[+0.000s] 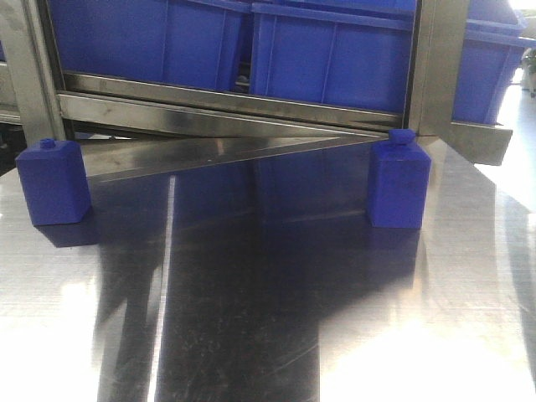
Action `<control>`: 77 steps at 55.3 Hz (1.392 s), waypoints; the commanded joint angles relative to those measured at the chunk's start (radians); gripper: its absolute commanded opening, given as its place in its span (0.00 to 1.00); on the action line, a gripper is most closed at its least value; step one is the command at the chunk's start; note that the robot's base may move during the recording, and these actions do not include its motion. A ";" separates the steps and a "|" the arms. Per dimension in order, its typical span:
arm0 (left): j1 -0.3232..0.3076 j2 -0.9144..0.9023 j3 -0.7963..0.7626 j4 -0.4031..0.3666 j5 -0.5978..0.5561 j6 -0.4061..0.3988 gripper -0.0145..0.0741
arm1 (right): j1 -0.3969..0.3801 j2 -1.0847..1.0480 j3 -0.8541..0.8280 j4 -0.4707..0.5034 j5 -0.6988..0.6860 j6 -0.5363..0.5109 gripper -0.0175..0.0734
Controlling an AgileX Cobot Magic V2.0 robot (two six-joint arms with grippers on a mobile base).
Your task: Pick and sort blue part to right shelf
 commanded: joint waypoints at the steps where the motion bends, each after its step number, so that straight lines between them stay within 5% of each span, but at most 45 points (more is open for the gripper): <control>1: -0.007 0.110 -0.089 -0.076 -0.019 0.027 0.74 | -0.003 -0.010 -0.009 -0.004 -0.091 -0.003 0.26; 34: -0.007 0.750 -0.626 -0.069 0.272 -0.024 0.73 | -0.003 -0.010 -0.009 -0.004 -0.091 -0.003 0.26; 50: -0.028 0.894 -0.665 -0.004 0.279 -0.052 0.73 | -0.003 -0.010 -0.009 -0.004 -0.091 -0.003 0.26; 58: -0.062 0.932 -0.667 0.053 0.258 -0.134 0.73 | -0.003 -0.010 -0.009 -0.004 -0.091 -0.003 0.26; 77: -0.087 1.003 -0.670 0.079 0.263 -0.203 0.73 | -0.003 -0.010 -0.009 -0.004 -0.091 -0.003 0.26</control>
